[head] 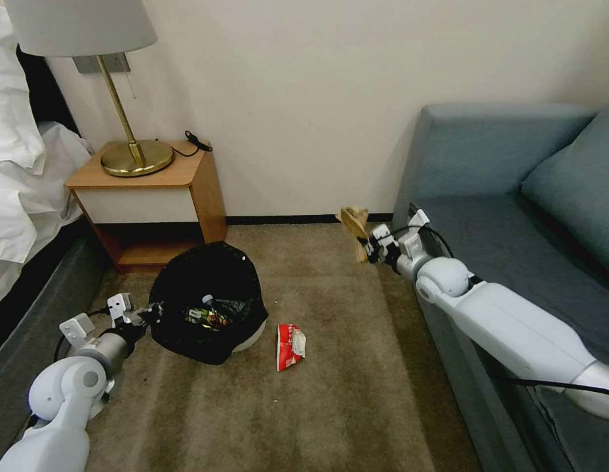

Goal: Pick up the trash bin, then pick up the garbage on the floor and place it into the trash bin.

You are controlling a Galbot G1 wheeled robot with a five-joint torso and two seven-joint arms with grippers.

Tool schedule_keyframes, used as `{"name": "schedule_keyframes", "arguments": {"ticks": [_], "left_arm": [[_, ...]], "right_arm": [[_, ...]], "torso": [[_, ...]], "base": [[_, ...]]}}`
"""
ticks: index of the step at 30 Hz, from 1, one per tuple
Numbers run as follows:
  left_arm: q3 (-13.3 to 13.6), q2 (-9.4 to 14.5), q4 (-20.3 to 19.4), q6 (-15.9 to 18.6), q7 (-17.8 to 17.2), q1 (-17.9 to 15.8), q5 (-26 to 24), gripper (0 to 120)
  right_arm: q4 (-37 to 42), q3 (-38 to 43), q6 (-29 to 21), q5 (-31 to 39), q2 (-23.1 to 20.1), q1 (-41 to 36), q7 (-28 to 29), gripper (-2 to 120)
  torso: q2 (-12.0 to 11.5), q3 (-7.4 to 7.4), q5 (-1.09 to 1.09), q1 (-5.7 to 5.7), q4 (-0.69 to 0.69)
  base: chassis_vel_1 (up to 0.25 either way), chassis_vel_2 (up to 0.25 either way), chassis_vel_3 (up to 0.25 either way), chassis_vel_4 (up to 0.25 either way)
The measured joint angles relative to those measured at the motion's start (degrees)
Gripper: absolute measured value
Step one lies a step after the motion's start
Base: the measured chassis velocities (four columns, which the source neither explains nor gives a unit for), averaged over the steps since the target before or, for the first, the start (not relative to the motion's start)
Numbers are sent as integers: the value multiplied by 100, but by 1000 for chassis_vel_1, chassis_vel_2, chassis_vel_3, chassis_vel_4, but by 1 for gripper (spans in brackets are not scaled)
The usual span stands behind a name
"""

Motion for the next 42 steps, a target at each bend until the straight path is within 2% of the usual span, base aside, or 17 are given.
{"name": "schedule_keyframes", "arguments": {"ticks": [6,11,12,14,20,30,42], "left_arm": [[42,20,37,12,9,12,40,4],[95,14,-35,14,13,19,146,4],[95,14,-35,14,13,19,146,4],[141,-19,-44,17,13,17,207,4],[236,-98,-75,34,13,9,292,4],[308,-168,-204,94,14,-11,339,4],[487,-225,-268,110,14,19,419,4]], "right_arm": [[634,52,-50,205,-189,130,115,0],[1748,-9,-61,717,-304,599,319,0],[1748,-9,-61,717,-304,599,319,0],[2347,-240,-56,1056,-228,930,480,0],[3009,-820,49,1391,-19,1331,694,0],[3410,-1526,342,1487,157,1592,618,0],[3368,-2174,505,1433,546,1646,540,0]], "torso": [[0,1,2,0,-1],[0,0,-2,0,0],[0,0,-2,0,0],[0,0,-1,0,0],[0,0,0,0,0],[0,0,0,0,0],[0,0,0,0,0]], "base": [[0,0,0,0],[0,0,0,0],[0,0,0,0],[0,0,0,0],[0,0,0,0],[0,0,0,0],[0,0,0,0]]}}
